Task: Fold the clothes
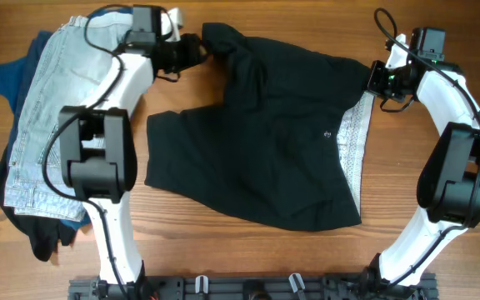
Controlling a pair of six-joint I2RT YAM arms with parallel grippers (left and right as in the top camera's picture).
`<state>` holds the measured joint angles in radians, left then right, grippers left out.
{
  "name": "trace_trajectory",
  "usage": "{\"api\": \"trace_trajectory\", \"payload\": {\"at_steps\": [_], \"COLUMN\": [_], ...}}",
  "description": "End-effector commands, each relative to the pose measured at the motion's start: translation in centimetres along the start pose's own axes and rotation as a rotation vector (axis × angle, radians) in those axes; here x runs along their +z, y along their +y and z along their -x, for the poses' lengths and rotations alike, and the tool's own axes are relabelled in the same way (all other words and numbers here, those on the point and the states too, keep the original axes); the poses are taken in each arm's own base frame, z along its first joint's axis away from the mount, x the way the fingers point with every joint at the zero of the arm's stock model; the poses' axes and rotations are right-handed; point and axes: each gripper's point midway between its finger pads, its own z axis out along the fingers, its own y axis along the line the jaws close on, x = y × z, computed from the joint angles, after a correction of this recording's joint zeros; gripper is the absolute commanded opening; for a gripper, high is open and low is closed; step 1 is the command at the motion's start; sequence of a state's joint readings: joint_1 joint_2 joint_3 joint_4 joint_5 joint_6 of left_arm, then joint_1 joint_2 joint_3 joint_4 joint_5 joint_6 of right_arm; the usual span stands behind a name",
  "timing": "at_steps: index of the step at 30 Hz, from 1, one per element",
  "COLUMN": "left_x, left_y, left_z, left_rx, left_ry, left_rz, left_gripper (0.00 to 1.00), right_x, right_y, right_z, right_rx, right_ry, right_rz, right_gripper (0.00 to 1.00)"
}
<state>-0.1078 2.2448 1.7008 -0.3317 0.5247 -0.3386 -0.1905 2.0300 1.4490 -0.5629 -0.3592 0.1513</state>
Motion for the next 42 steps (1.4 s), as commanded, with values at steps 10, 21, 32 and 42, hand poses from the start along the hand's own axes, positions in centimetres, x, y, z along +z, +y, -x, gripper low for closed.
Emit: {"api": "trace_trajectory", "payload": {"at_steps": [10, 21, 32, 42], "left_x": [6.6, 8.7, -1.0, -10.8], "left_y": [0.5, -3.0, 2.0, 0.5], "left_z": [-0.8, 0.0, 5.7, 8.8], "left_rx": [0.0, 0.05, 0.067, 0.213], "left_ry": [-0.073, -0.186, -0.239, -0.325], "left_rz": [-0.018, -0.039, 0.101, 0.261], "left_gripper": [0.56, 0.04, 0.04, 0.04], "right_x": [-0.8, -0.8, -0.8, -0.8], "right_y": [0.8, 0.8, 0.8, 0.8], "right_z": [0.6, 0.6, 0.5, 0.5], "right_rx": [-0.031, -0.03, -0.029, -0.026], "right_ry": [-0.017, -0.015, -0.013, -0.011], "right_rz": [0.019, 0.019, 0.019, 0.019], "right_gripper": [0.04, 0.04, 0.04, 0.04]}}
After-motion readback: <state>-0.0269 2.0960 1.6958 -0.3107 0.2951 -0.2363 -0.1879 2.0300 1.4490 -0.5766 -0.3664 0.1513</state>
